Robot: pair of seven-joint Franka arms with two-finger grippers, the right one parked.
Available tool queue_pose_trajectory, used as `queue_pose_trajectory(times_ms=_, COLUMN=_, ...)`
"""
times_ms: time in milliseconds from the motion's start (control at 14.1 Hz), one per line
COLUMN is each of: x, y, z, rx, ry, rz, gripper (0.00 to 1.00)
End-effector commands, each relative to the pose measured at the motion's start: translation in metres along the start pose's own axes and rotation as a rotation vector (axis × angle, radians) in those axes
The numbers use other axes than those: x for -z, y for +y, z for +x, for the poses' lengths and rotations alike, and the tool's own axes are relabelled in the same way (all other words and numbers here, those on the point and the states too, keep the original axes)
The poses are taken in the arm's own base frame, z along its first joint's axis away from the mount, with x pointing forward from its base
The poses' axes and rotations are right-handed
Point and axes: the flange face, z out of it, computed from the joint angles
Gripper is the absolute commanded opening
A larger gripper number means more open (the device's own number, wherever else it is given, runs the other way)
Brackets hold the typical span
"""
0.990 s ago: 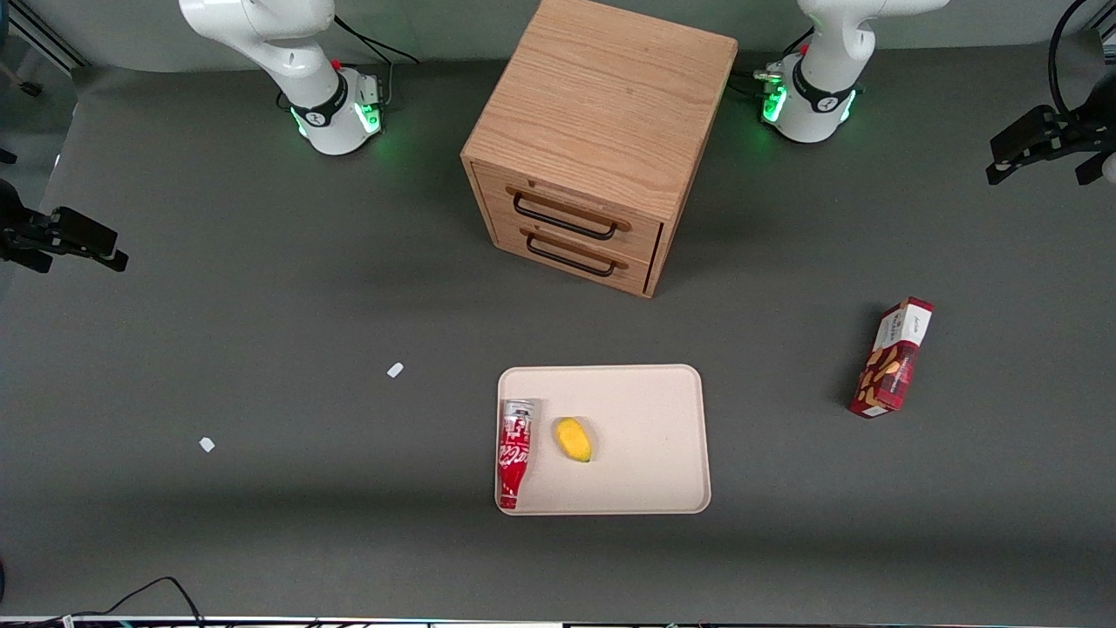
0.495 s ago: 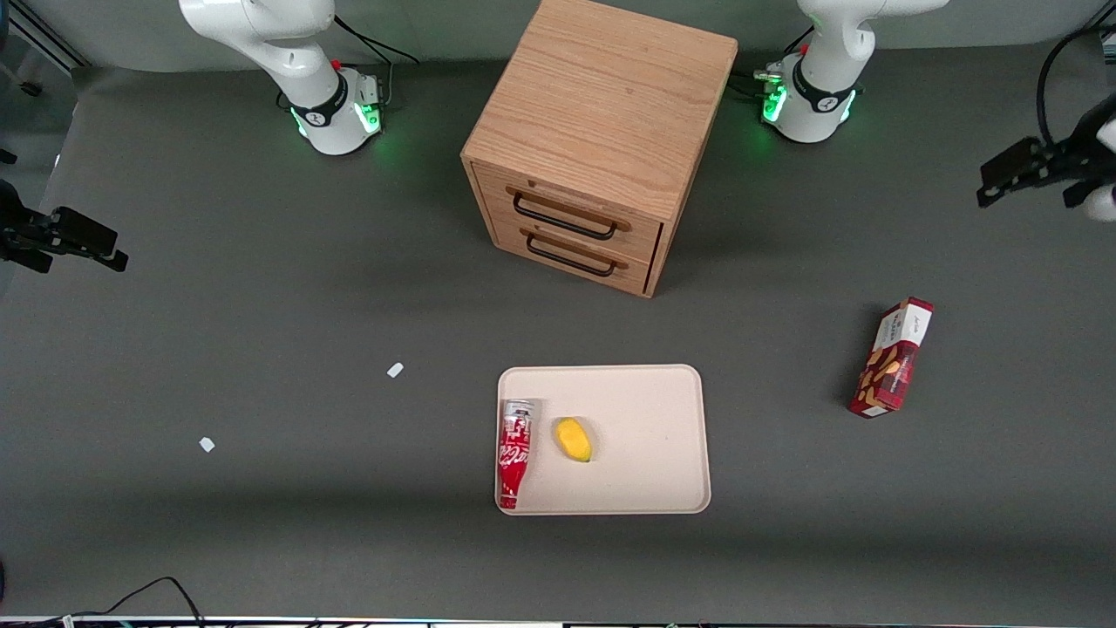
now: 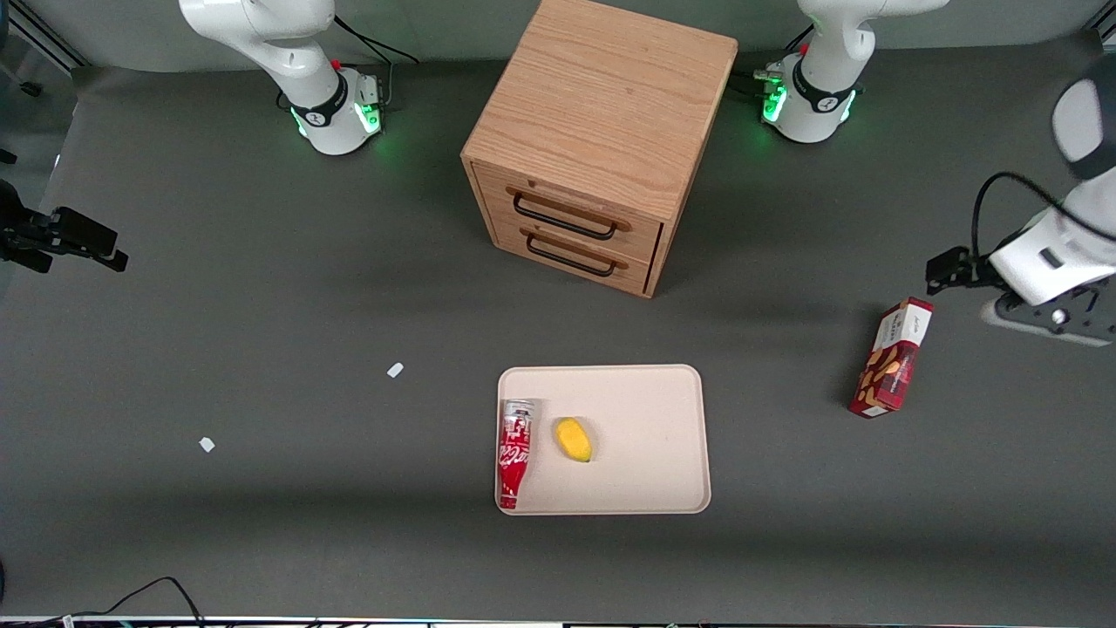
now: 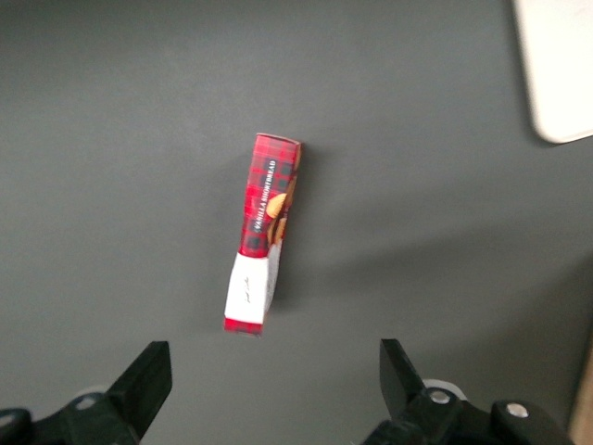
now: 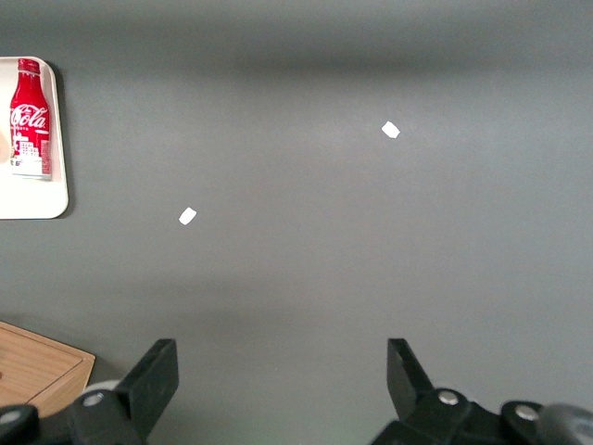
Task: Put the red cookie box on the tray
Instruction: 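Move the left gripper down over the red tartan cookie box, then close the left gripper on the cookie box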
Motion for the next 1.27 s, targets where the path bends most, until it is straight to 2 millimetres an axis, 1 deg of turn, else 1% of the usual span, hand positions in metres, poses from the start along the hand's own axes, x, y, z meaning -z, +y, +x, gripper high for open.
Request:
queue_pose_trajectory(times_ms=0, x=-0.059, y=-0.001, z=-0.002, rx=-0.073, ry=0.010, rz=0.040, gripper=1.00)
queue_pose_trajectory(times_ms=141, x=-0.108, y=-0.002, z=-0.006, rx=-0.115, ry=0.046, rz=0.052, gripper=1.00)
queue_pose_trajectory(times_ms=212, x=-0.126, y=-0.007, z=-0.009, rx=-0.122, ry=0.051, rz=0.053, gripper=1.00)
queue_pose_trajectory(times_ms=283, x=-0.144, y=-0.008, z=-0.008, rx=-0.164, ry=0.053, rz=0.054, gripper=1.00)
queue_pose_trajectory(times_ms=424, x=-0.175, y=-0.017, z=-0.007, rx=-0.212, ry=0.067, rz=0.062, gripper=1.00)
queue_pose_trajectory(times_ms=495, x=-0.189, y=-0.020, z=-0.007, rx=-0.211, ry=0.071, rz=0.063, gripper=1.00)
queue_pose_trajectory(times_ms=707, x=-0.219, y=-0.018, z=-0.004, rx=-0.206, ry=0.067, rz=0.050, gripper=1.00)
queue_pose_trajectory(times_ms=778, x=-0.227, y=-0.016, z=-0.003, rx=-0.207, ry=0.068, rz=0.048, gripper=1.00)
queue_pose_trajectory(times_ms=848, x=-0.232, y=-0.017, z=-0.002, rx=-0.206, ry=0.075, rz=0.051, gripper=0.97)
queue_pose_trajectory(times_ms=919, x=-0.237, y=-0.015, z=-0.001, rx=-0.205, ry=0.071, rz=0.046, gripper=0.84)
queue_pose_trajectory(times_ms=1061, x=-0.237, y=-0.014, z=-0.001, rx=-0.207, ry=0.068, rz=0.046, gripper=0.40)
queue_pose_trajectory(times_ms=1202, x=-0.236, y=-0.015, z=-0.001, rx=-0.205, ry=0.062, rz=0.043, gripper=0.05)
